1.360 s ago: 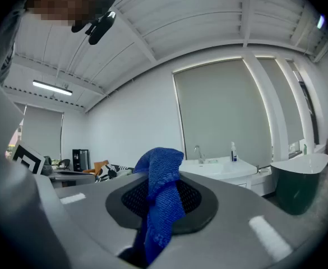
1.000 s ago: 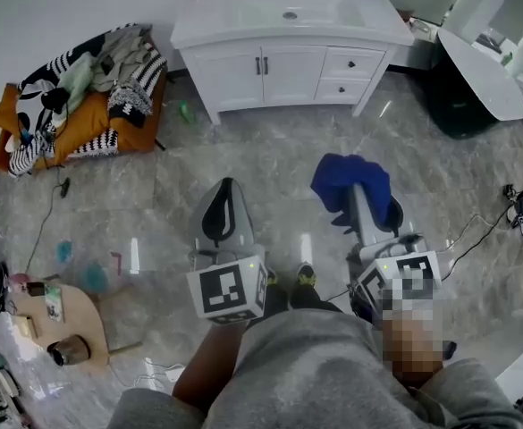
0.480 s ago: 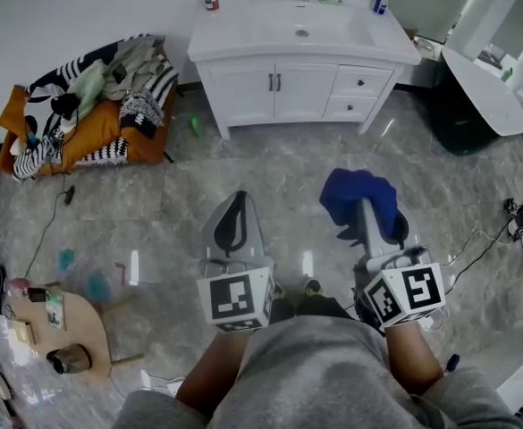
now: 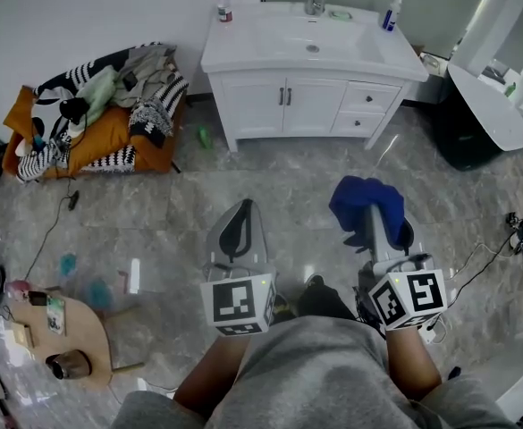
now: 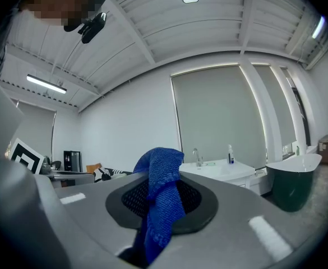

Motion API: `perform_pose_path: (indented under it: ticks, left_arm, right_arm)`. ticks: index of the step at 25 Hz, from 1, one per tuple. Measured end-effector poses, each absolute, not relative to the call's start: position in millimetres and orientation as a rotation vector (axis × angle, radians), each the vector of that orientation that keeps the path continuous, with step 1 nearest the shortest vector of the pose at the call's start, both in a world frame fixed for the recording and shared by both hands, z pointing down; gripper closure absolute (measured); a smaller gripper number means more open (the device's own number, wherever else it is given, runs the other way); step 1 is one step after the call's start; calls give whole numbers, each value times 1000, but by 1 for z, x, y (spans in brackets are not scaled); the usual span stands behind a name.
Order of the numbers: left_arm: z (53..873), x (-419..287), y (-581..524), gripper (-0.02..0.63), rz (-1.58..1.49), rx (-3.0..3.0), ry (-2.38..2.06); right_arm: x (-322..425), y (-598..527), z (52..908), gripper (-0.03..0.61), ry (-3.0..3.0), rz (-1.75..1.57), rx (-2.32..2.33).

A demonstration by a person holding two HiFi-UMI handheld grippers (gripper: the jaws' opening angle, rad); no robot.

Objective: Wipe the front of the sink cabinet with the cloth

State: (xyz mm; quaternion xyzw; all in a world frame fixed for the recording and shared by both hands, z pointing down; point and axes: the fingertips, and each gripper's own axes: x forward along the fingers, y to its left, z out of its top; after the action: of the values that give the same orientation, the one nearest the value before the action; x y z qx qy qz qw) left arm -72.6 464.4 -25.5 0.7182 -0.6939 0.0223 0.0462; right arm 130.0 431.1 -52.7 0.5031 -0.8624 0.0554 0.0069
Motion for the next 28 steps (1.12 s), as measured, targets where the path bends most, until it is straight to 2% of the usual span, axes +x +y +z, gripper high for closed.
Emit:
perform_pose_path:
  ticks: [11,28]
  left_arm:
    - [-24,-71,434,604,80,2242,-2089]
    - [-4,-69,321,604,130,2247,-2053]
  right_arm:
    - [129,402,-35,518,-2700,211,1608]
    - [135,273,-17,518,-2656,202,1598]
